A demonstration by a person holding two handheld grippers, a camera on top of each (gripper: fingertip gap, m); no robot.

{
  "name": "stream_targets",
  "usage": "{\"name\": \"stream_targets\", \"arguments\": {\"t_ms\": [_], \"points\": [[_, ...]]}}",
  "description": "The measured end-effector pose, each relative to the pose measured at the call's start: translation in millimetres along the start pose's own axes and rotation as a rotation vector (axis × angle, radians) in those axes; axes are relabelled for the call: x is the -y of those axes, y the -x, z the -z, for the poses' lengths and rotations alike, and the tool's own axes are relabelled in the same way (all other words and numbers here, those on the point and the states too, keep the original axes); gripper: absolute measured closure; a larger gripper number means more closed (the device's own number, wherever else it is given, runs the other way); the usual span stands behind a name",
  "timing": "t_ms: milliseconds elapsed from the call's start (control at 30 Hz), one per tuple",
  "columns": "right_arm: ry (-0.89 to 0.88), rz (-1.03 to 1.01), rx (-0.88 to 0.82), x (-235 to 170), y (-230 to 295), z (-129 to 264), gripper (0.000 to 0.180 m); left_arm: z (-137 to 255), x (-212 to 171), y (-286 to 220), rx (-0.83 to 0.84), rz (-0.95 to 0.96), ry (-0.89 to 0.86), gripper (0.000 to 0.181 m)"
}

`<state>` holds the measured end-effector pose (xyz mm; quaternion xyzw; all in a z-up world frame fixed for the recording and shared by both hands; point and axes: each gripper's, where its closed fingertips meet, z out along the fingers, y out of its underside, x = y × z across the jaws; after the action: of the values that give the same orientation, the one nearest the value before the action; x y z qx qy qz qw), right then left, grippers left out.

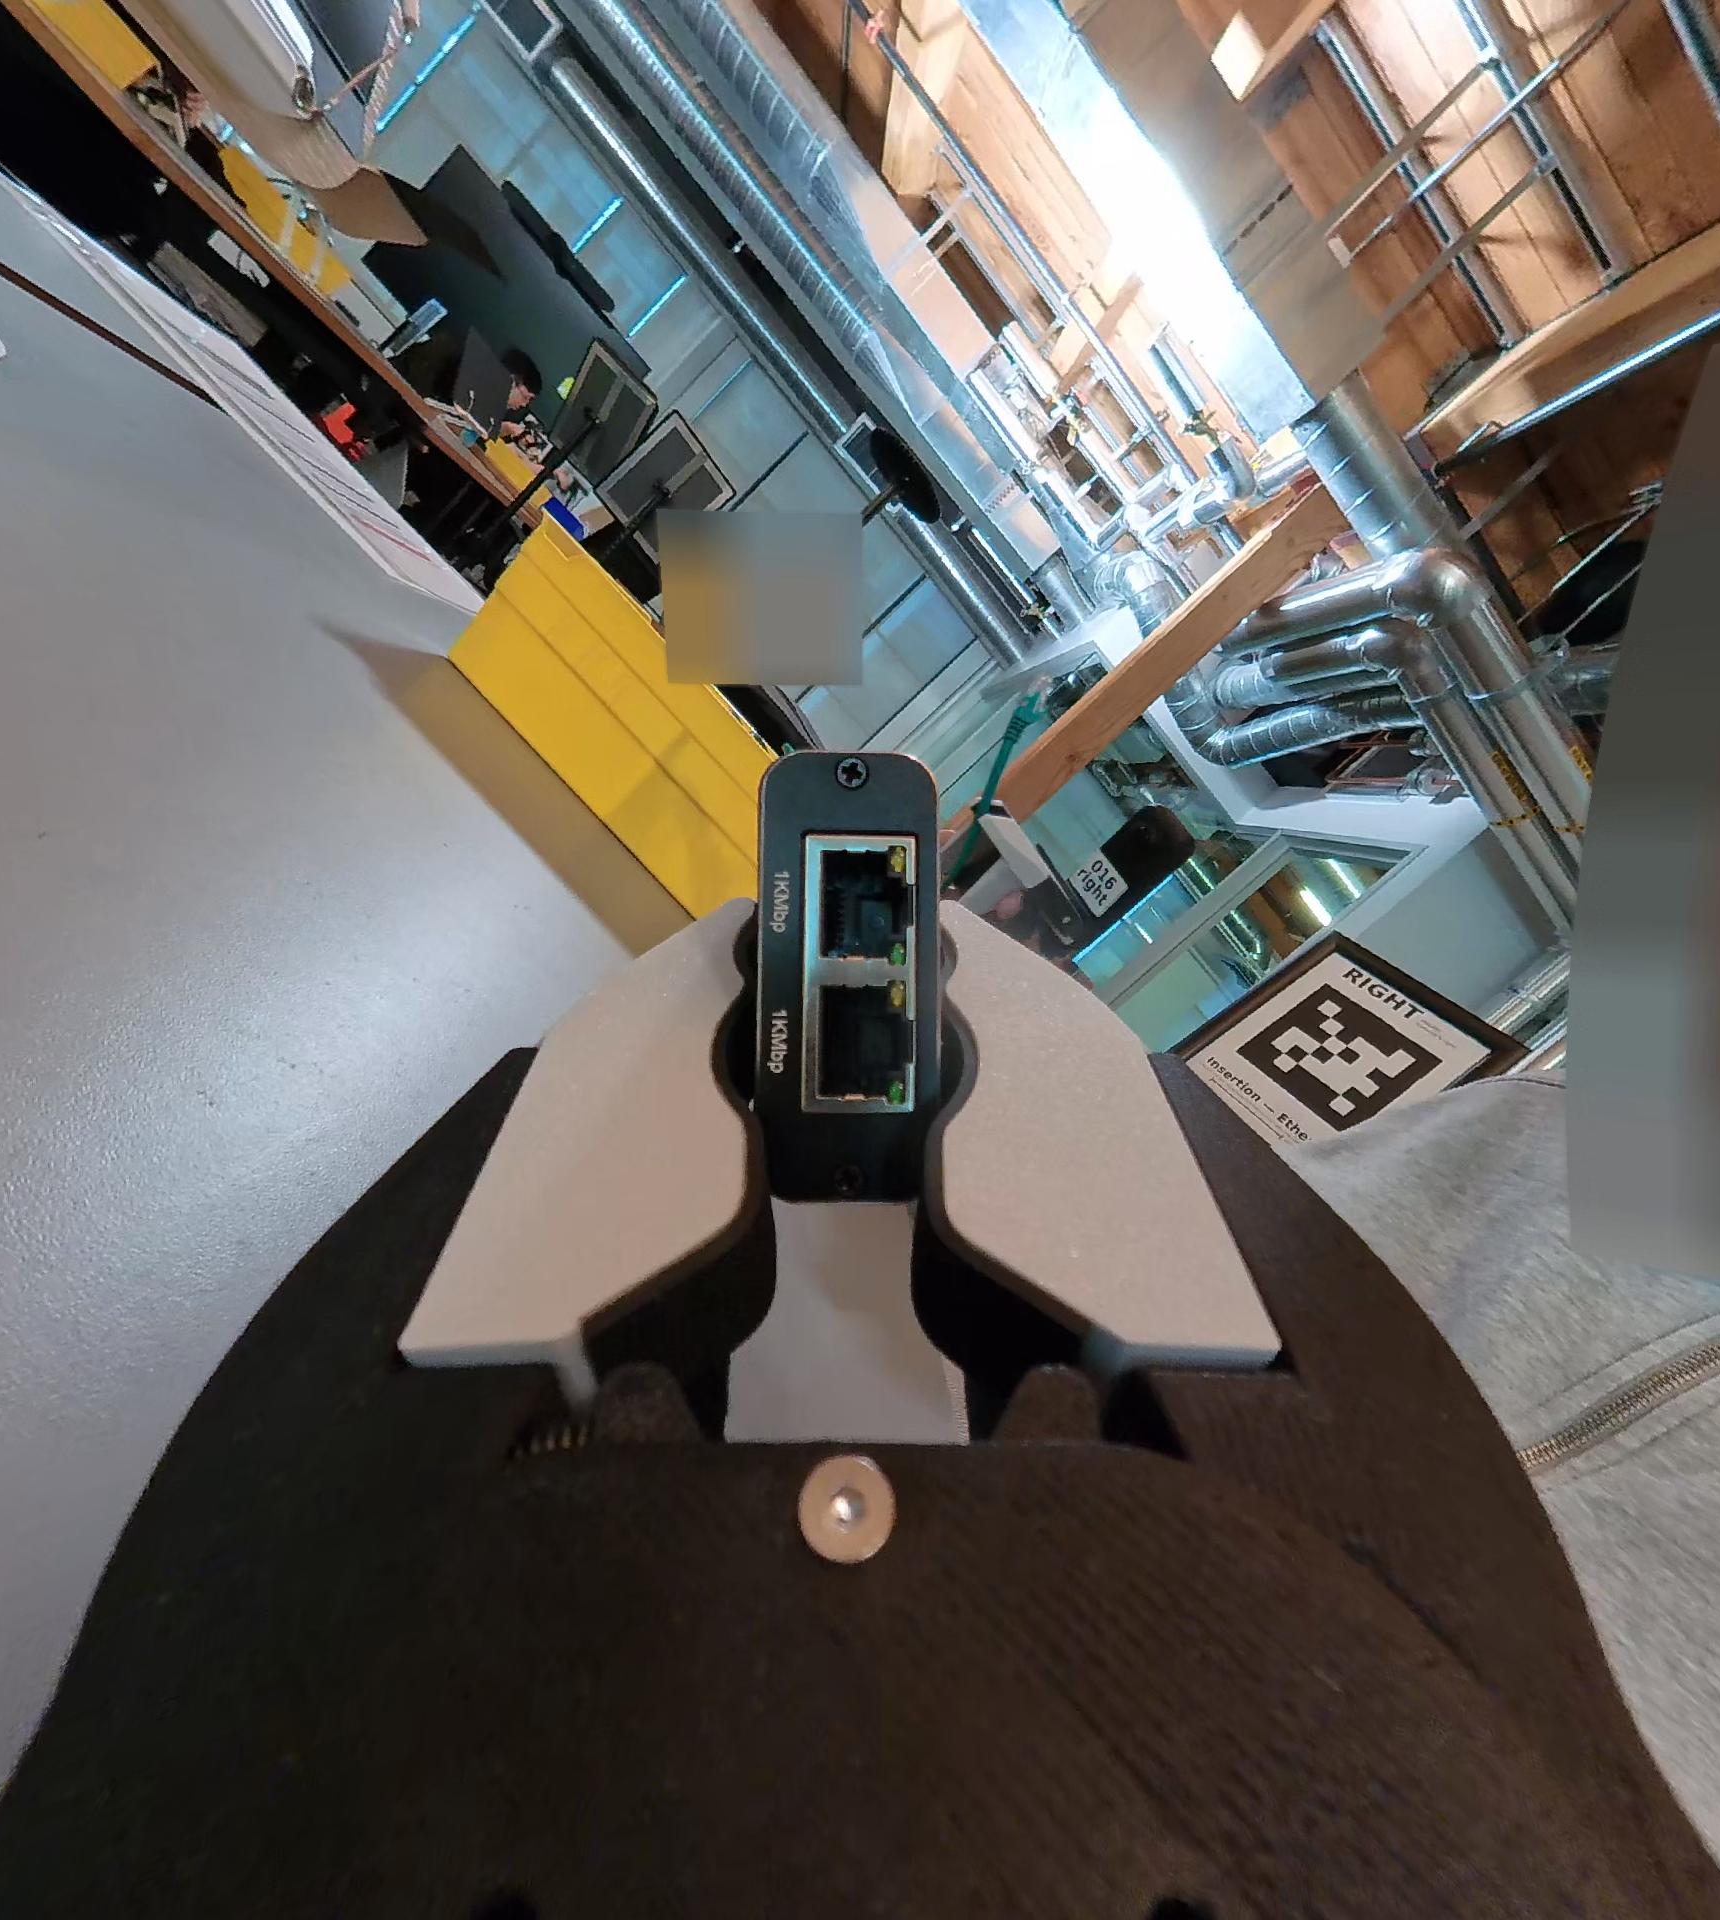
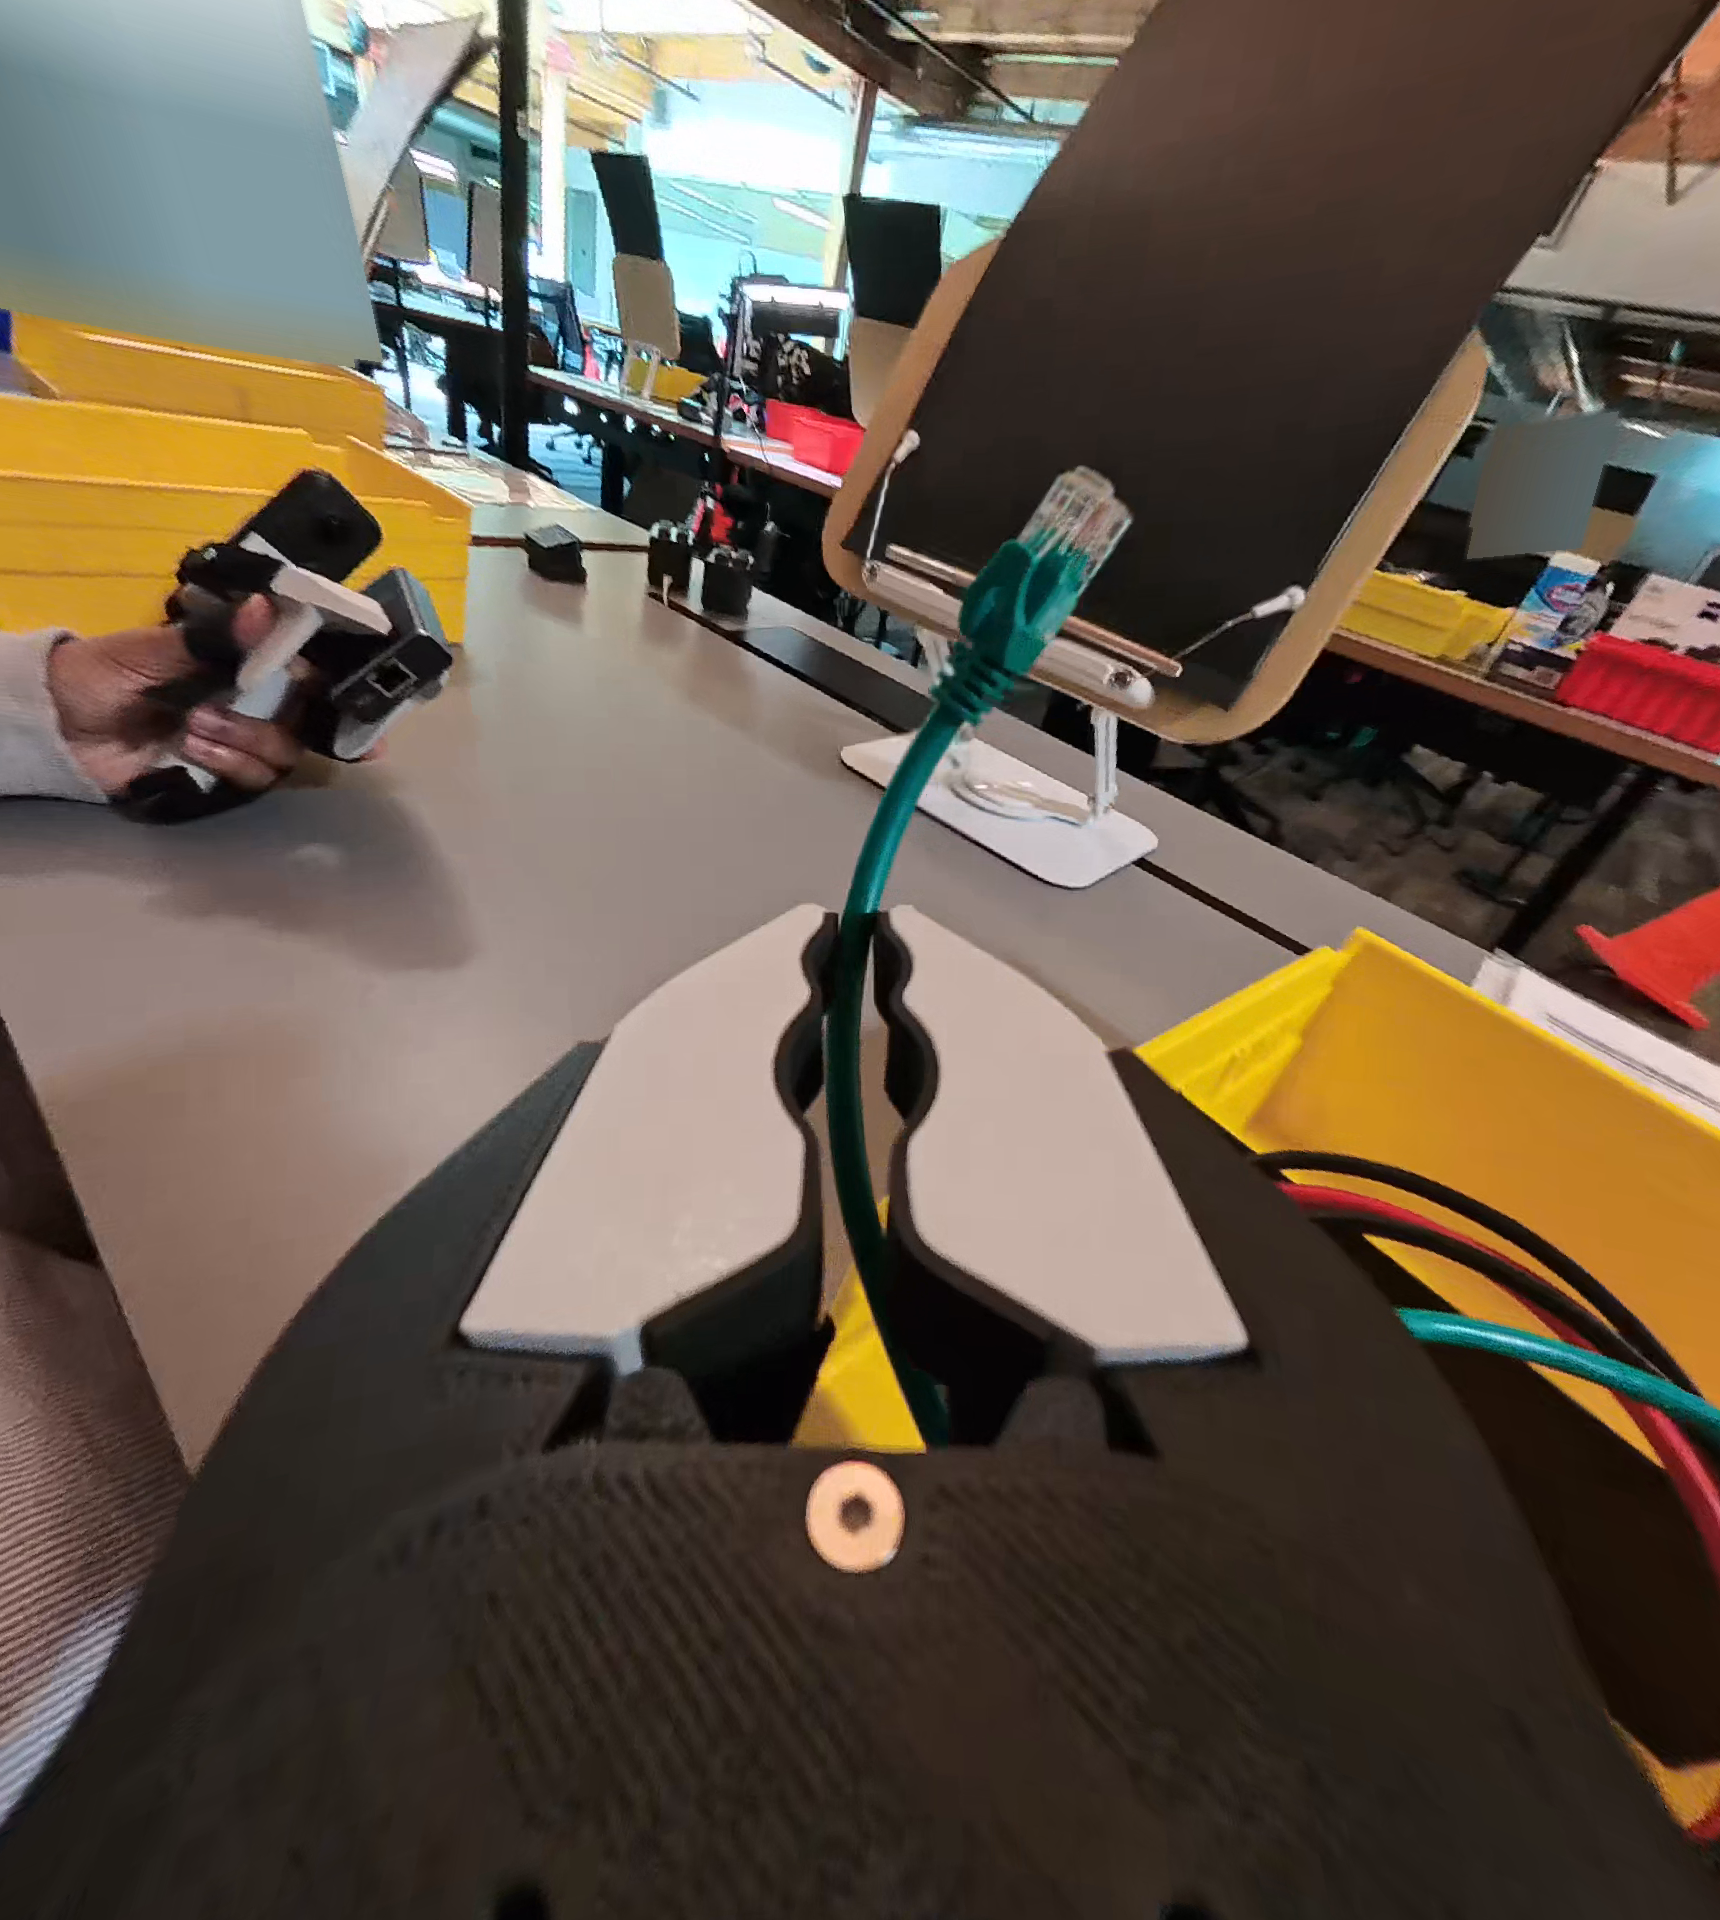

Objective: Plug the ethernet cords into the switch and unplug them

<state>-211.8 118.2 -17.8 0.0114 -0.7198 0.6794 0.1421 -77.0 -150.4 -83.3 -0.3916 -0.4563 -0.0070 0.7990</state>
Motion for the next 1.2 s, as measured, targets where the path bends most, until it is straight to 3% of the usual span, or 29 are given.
{"name": "stream_targets", "arguments": {"t_ms": [167,300,467,700,900,1200], "points": [[-0.177,-0.024,-0.120,36,-19,22,0.173,0,0,0,0.000,0.001,-0.002,0.156],[-0.386,-0.081,-0.339,74,-62,77,0.173,0,0,0,0.001,0.002,-0.002,0.156],[-0.618,-0.218,-0.340,107,-79,134,0.173,0,0,1,0.002,0.002,-0.001,0.155],[-0.598,-0.063,-0.223,138,-44,118,0.173,0,1,1,0.004,0.001,-0.007,0.155],[-0.551,-0.012,-0.161,136,-29,94,0.174,1,1,0,0.002,0.001,-0.008,0.155],[-0.455,-0.039,-0.280,168,-100,85,0.173,1,2,2,0.013,0.001,-0.017,0.155]]}}
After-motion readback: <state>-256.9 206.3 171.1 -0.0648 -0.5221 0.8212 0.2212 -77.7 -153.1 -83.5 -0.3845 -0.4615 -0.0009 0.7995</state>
